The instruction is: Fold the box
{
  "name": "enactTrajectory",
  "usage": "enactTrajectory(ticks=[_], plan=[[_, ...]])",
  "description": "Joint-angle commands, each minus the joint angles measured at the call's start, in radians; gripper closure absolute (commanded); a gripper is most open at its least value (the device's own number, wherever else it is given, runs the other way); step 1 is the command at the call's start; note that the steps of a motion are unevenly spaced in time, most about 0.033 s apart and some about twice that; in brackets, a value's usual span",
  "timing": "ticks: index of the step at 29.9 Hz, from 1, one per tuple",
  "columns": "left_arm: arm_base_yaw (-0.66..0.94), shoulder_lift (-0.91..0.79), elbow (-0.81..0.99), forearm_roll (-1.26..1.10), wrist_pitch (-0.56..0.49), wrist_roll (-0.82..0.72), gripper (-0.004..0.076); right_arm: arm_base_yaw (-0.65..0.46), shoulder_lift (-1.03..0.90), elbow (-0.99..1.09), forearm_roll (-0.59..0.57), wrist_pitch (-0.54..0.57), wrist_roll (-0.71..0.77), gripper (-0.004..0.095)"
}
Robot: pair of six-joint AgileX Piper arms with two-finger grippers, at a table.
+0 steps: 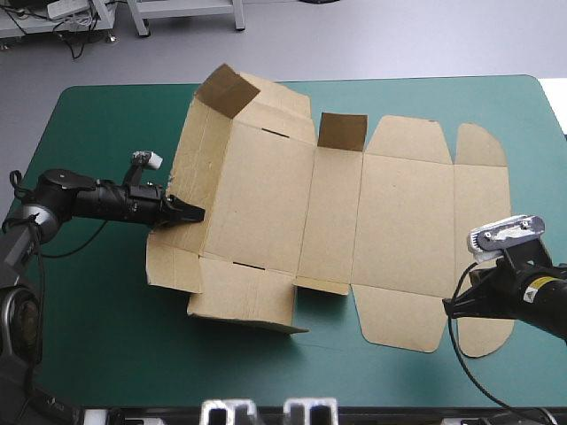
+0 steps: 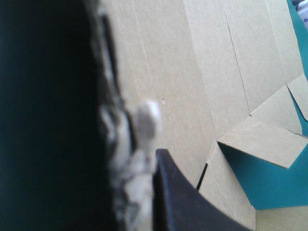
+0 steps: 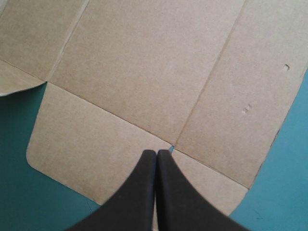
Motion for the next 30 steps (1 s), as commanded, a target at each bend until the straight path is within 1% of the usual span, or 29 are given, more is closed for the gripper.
enactTrajectory(ticks=[1, 4, 7, 11, 16, 19, 22, 27, 30], plan=[[-0.039, -0.094, -0.13, -0.028, 0.117, 0.014, 0.073, 0.001, -0.001, -0.034, 0.001, -0.046, -0.038, 0.0926], [-0.082, -0.12, -0.242, 0.045, 0.117, -0.007, 0.073, 0.001, -0.001, -0.034, 0.0, -0.066, -0.061, 0.0926], [-0.137, -0.132, -0.372, 0.167, 0.11, -0.078, 0.073, 0.001, -0.001, -0.034, -0.002, -0.13, -0.064, 0.0926], [-0.256, -0.136, -0.524, 0.444, 0.079, -0.165, 0.073, 0.001, -0.001, -0.035, -0.008, -0.238, -0.064, 0.0926], [-0.448, -0.136, -0.621, 0.814, 0.069, -0.23, 0.073, 0.001, -0.001, -0.038, -0.005, -0.347, -0.076, 0.0926], [-0.558, -0.137, -0.627, 0.999, -0.013, -0.294, 0.073, 0.001, 0.0, -0.055, -0.004, -0.398, -0.092, 0.0926], [-0.658, -0.137, -0.627, 1.144, -0.113, -0.345, 0.073, 0.001, 0.014, -0.111, -0.004, -0.4, -0.092, 0.0926], [-0.827, -0.137, -0.627, 1.342, -0.257, -0.372, 0.0732, 0.001, 0.068, -0.23, -0.01, -0.381, -0.092, 0.0926], [-0.898, -0.137, -0.627, 1.429, -0.296, -0.409, 0.0732, 0.001, 0.113, -0.303, -0.028, -0.342, -0.092, 0.0926]])
